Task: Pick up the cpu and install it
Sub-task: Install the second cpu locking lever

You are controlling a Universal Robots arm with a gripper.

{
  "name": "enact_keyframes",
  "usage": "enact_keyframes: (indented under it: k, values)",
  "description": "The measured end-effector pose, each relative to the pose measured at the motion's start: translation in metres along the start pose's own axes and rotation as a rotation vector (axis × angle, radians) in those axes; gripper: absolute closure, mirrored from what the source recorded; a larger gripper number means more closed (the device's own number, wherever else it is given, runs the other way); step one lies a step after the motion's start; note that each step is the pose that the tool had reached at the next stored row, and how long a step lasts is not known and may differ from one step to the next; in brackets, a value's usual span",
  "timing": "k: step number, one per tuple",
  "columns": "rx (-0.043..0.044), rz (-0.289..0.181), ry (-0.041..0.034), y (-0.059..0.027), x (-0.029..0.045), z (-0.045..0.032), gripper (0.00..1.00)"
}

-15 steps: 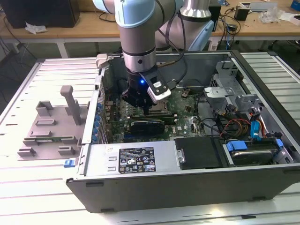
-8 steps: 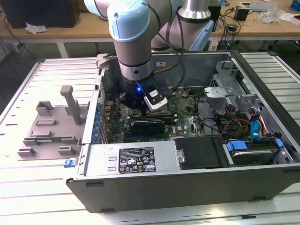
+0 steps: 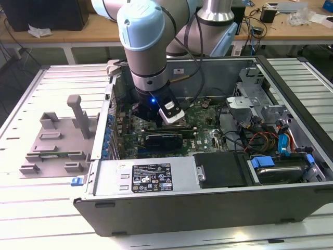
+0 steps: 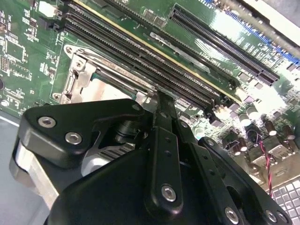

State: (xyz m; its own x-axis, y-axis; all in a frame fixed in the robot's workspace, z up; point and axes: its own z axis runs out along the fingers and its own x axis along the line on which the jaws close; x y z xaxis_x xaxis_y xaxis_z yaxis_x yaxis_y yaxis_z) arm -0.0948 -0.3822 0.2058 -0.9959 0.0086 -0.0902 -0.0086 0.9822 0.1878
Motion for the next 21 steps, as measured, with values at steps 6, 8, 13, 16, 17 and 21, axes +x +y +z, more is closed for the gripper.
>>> enact_keyframes:
  k: [6, 8, 13, 16, 17, 21]
  values:
    - [-0.0121, 0.001, -0.0035, -0.0007, 0.0014, 0.0019, 0.89]
    - [-0.0122, 0.001, -0.0035, -0.0007, 0.0014, 0.0019, 0.89]
    - [-0.0122, 0.001, -0.0035, -0.0004, 0.0012, -0.0002, 0.89]
    - [-0.0122, 0.001, -0.0035, 0.0004, 0.0009, -0.0042, 0.89]
    - [-0.0123, 0.001, -0.0036, 0.0007, 0.0007, -0.0057, 0.89]
    - [-0.0123, 0.001, -0.003, 0.001, 0.0001, -0.0097, 0.89]
